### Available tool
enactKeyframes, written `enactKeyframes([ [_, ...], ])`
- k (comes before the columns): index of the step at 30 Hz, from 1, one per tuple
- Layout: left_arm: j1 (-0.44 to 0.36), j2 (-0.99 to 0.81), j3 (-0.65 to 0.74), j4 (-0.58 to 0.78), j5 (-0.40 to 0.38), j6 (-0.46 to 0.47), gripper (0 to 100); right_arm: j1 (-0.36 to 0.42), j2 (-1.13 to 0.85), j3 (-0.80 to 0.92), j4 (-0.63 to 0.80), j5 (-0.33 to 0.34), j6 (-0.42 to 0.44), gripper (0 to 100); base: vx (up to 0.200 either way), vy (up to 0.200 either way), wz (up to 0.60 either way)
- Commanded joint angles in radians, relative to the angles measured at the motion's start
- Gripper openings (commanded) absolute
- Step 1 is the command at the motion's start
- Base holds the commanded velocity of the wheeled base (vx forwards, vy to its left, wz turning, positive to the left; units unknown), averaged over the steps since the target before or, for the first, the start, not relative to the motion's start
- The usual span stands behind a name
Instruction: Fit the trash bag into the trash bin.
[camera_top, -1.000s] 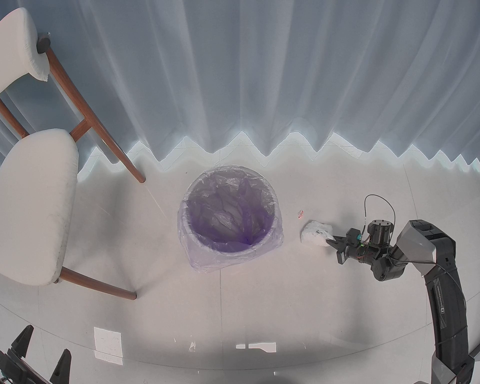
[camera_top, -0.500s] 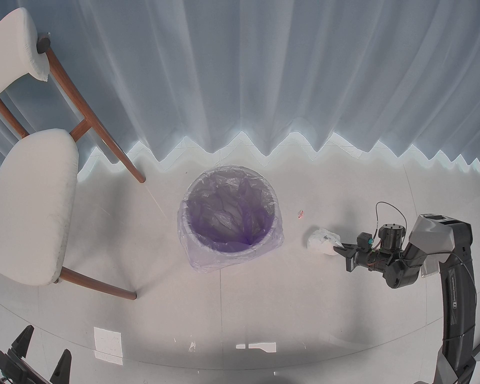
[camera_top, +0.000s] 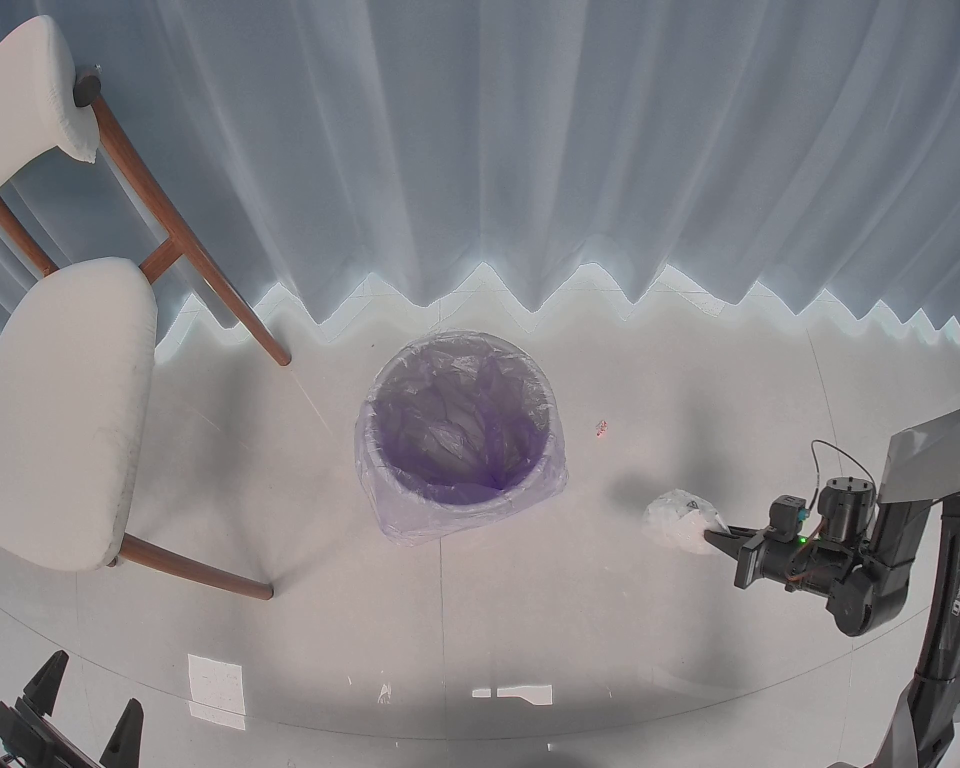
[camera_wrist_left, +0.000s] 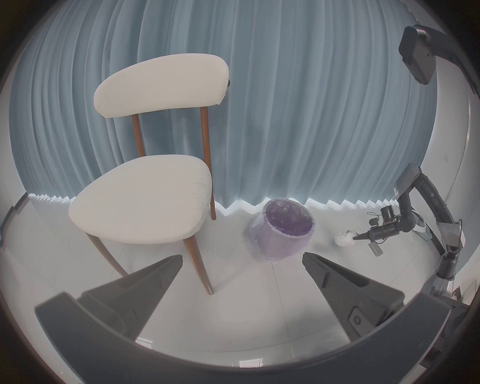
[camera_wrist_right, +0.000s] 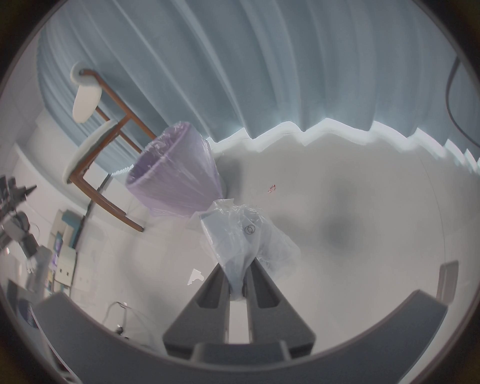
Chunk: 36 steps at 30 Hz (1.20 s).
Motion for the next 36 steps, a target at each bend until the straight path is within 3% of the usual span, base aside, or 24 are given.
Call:
enactKeyframes([
  [1,0.000,-0.010,0.004,-0.003,-0.006,-0.005,100,0.038,-0.343,0.350,-0.145,-0.051,0.202,0,0.000,0.000,0.00],
  [9,0.000,-0.010,0.005,-0.007,-0.006,-0.005,100,0.117,-0.449,0.407,-0.139,-0.156,0.301,0,0.000,0.000,0.00],
  [13,0.000,-0.010,0.005,-0.011,-0.006,-0.017,100,0.306,-0.463,0.401,-0.147,-0.234,0.306,0,0.000,0.000,0.00],
  [17,0.000,-0.010,0.005,-0.012,-0.005,-0.018,100,0.432,-0.473,0.350,-0.147,-0.243,0.323,0,0.000,0.000,0.00],
  [19,0.000,-0.010,0.005,-0.014,-0.006,-0.018,100,0.476,-0.454,0.312,-0.145,-0.281,0.346,0,0.000,0.000,0.00],
  [24,0.000,-0.010,0.008,-0.018,-0.006,-0.017,100,0.535,-0.352,0.217,-0.145,-0.410,0.364,0,-0.200,0.000,0.00],
  [36,-0.003,-0.007,0.005,-0.003,-0.008,-0.012,100,0.676,-0.233,0.080,-0.147,-0.495,0.430,0,-0.200,0.000,0.00],
])
